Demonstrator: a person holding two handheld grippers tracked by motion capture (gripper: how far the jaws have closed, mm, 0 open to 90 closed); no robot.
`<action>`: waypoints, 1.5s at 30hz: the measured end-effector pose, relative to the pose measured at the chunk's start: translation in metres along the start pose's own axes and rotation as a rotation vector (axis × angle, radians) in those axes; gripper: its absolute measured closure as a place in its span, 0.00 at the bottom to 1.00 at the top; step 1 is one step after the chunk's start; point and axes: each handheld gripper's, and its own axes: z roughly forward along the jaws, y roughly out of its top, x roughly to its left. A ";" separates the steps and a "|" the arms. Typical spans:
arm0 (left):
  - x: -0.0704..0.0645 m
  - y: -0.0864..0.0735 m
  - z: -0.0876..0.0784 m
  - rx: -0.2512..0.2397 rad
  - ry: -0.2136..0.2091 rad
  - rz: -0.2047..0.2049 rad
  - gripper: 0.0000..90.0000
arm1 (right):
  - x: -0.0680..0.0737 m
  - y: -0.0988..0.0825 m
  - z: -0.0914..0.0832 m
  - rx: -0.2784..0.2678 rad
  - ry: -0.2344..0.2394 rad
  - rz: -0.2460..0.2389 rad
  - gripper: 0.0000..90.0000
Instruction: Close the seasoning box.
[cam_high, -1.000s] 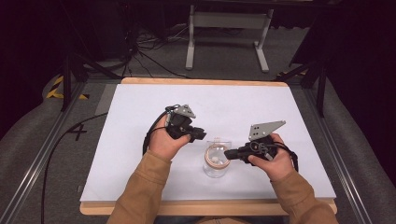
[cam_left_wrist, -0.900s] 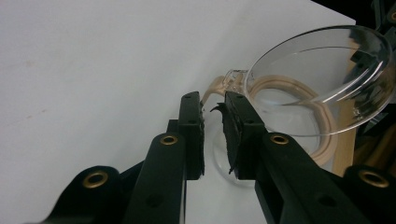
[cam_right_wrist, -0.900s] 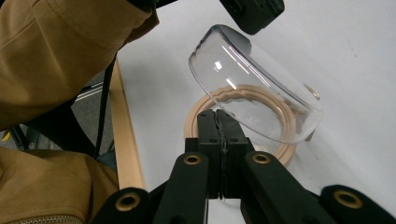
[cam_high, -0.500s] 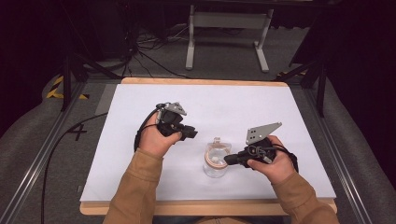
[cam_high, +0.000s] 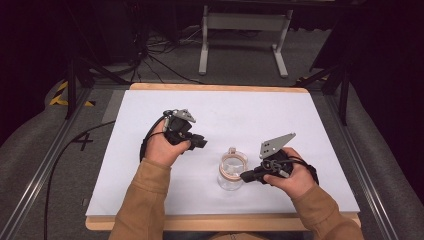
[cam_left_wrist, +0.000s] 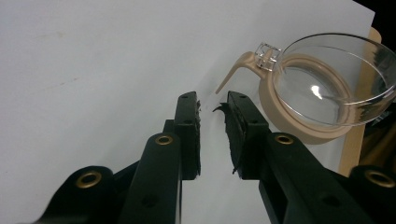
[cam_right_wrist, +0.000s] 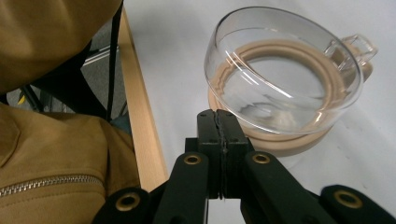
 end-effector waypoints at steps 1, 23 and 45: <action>0.000 0.000 0.000 0.001 0.001 -0.001 0.82 | -0.001 0.000 0.001 0.008 0.004 0.000 1.00; -0.001 -0.001 -0.002 -0.005 0.014 -0.004 0.76 | 0.000 0.000 -0.001 0.020 0.018 -0.003 1.00; 0.013 -0.042 -0.027 -0.024 0.122 -0.096 0.69 | -0.070 -0.010 -0.062 -0.199 -0.282 0.098 0.68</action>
